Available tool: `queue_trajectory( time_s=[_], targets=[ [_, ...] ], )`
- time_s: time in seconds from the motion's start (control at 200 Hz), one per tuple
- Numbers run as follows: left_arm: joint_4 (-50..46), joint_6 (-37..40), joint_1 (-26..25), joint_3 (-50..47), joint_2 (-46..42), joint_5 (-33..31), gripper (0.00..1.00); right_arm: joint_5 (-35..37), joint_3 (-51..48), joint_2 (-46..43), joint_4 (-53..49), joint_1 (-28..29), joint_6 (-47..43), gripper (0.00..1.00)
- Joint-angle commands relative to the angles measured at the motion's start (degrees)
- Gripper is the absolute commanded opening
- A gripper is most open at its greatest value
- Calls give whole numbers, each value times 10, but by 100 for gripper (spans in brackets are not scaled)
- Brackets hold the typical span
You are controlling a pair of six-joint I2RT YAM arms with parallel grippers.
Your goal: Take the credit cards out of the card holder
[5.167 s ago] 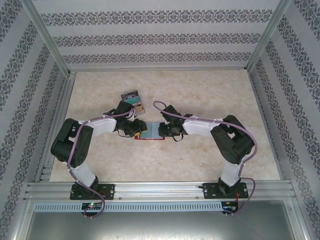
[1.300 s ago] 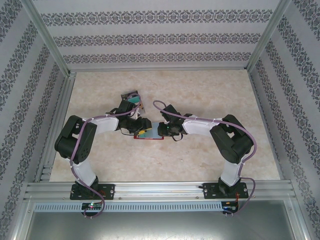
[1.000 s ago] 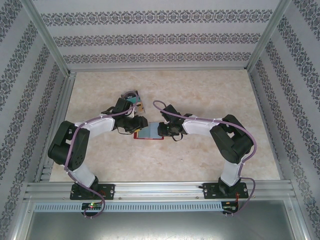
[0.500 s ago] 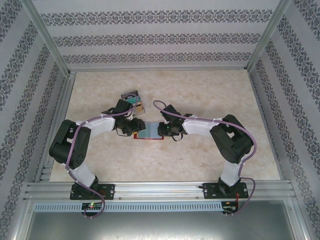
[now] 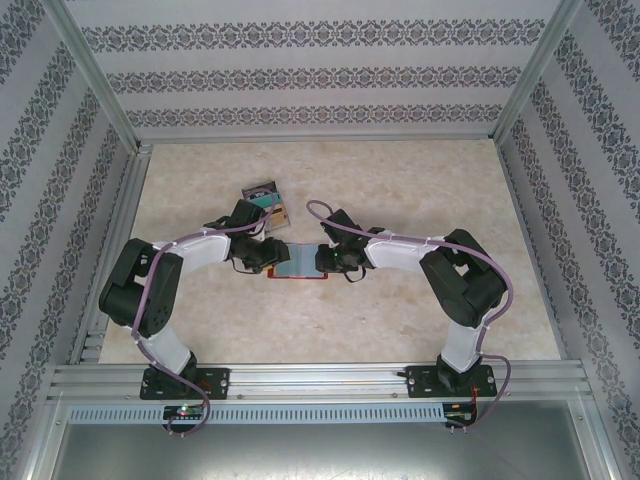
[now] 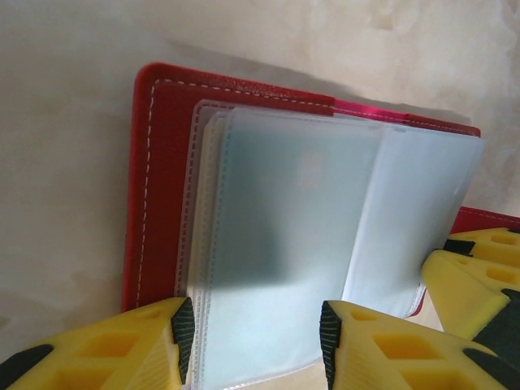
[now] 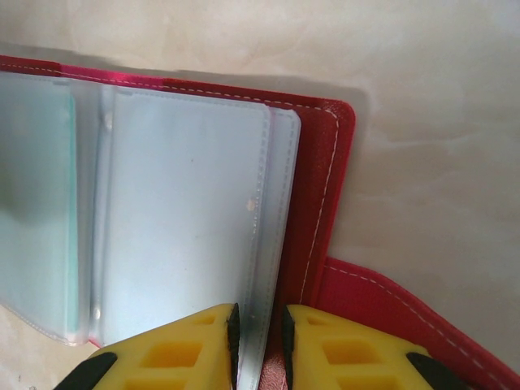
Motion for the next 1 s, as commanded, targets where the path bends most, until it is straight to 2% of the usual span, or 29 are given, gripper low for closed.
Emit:
queue_trajectory(
  time_s=[0.0,0.225,0.39,0.505,0.63,0.669,0.879,0.994],
  targets=[
    [3,9,-2,-1,20,28,47,-14,-10,21,0,2,5,25],
    [55,-7,-11,-4,30,81,51,-14,-12,20,0,2,5,25],
    [66,-9,-12,-2,32,99,60,-13,-11,19,0,3,6,25],
    [62,-6,-11,2,33,102,72,-12,-10,20,1,3,6,25],
    [60,-3,-12,7,33,107,81,-12,-12,20,3,2,7,25],
    [62,-3,-12,7,33,110,88,-12,-13,20,5,2,8,25],
    [52,4,-12,23,46,121,90,-10,-19,9,12,-2,12,34],
    [30,13,-11,31,39,98,89,-2,-21,-11,7,-6,11,40]
  ],
)
